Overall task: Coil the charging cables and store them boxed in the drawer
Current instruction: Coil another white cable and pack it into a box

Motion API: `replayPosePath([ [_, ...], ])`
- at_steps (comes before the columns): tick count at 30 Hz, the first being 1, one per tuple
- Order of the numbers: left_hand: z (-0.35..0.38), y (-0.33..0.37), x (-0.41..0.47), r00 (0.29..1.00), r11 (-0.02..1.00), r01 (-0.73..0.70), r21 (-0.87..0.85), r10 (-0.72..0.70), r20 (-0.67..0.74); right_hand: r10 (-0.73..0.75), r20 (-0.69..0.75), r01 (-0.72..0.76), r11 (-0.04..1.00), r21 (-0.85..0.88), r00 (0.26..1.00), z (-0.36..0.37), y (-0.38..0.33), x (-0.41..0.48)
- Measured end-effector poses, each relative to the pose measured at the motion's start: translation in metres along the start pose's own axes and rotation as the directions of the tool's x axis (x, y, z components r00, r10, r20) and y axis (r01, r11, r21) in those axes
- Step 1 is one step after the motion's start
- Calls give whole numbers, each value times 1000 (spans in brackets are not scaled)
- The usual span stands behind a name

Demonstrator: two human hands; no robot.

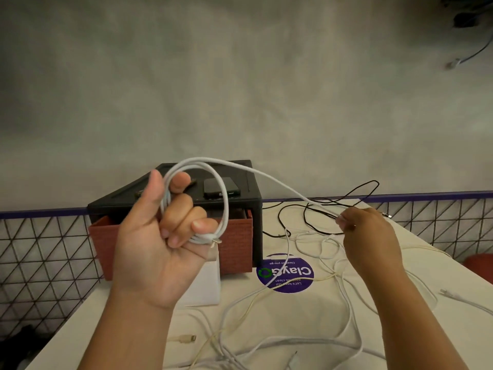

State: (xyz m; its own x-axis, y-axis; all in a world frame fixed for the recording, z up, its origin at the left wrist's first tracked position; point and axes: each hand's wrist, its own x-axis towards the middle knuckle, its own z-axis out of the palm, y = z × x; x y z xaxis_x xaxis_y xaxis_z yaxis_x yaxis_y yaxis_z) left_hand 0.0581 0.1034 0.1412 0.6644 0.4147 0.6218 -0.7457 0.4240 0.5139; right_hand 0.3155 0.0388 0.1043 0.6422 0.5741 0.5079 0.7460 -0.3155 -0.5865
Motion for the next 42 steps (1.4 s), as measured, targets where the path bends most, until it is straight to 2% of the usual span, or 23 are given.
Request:
replayPosePath([
  [2, 1, 2, -2, 994, 991, -73, 112, 81, -74, 21, -28, -18, 996, 88, 999, -2, -1, 2],
  [3, 1, 3, 0, 993, 990, -95, 107, 102, -59, 30, -45, -23, 989, 148, 999, -4, -2, 2],
  [6, -4, 2, -5, 946, 962, -240, 131, 262, -189, 39, -36, -28, 965, 260, 999, -9, -4, 1],
  [7, -10, 5, -6, 942, 959, -259, 115, 277, -192, 22, -12, -18, 964, 264, 1000, -10, -3, 1],
  [10, -14, 13, -7, 983, 988, -157, 6, 157, -91, -34, 86, 16, 979, 205, 996, -14, 0, 0],
  [12, -7, 15, -7, 960, 975, -194, 107, 211, -183, -42, 99, 29, 990, 136, 994, -14, 1, 0],
  [14, -12, 11, -7, 933, 971, -220, 94, 237, -270, -18, 28, 15, 995, 99, 999, -14, 1, 1],
  [16, -17, 8, -9, 972, 983, -177, -40, 169, -165, 21, -82, -14, 996, 91, 996, -15, 3, 2],
  [17, -15, 6, -9, 981, 990, -136, -45, 129, -147, 34, -123, -24, 996, 82, 992, -16, 5, 3],
  [19, -7, 7, -15, 936, 989, -78, 126, 116, -333, 51, -159, -39, 996, 75, 986, -17, 11, 5],
  [22, -5, 6, -16, 937, 985, -7, 171, 66, -343, 65, -162, -54, 996, 75, 985, -17, 19, 6],
  [26, -6, 10, -12, 936, 977, -21, 210, 92, -338, 46, -63, -43, 998, 48, 997, -13, 20, 7],
  [29, -4, 13, -10, 942, 975, -100, 197, 156, -297, -35, 182, 44, 998, -49, 983, -7, 12, 2],
  [30, -4, 14, -6, 937, 966, -172, 194, 221, -271, -93, 298, 128, 987, -102, 950, -5, 8, 0],
  [31, -4, 10, -4, 900, 947, -254, 196, 306, -310, -154, 432, 231, 964, -134, 889, -3, 3, -3],
  [33, -6, 12, -6, 801, 895, -387, 224, 446, -399, -237, 675, 382, 921, -73, 699, 0, -9, -12],
  [34, -3, 12, -6, 769, 865, -415, 281, 499, -399, -248, 754, 386, 923, -7, 608, 2, -16, -17],
  [38, -5, 14, -8, 741, 814, -378, 441, 552, -383, -241, 903, 334, 935, 117, 356, 4, -38, -34],
  [42, -9, 12, -9, 727, 766, -337, 548, 581, -366, -357, 915, 341, 897, 281, 186, -14, -63, -46],
])
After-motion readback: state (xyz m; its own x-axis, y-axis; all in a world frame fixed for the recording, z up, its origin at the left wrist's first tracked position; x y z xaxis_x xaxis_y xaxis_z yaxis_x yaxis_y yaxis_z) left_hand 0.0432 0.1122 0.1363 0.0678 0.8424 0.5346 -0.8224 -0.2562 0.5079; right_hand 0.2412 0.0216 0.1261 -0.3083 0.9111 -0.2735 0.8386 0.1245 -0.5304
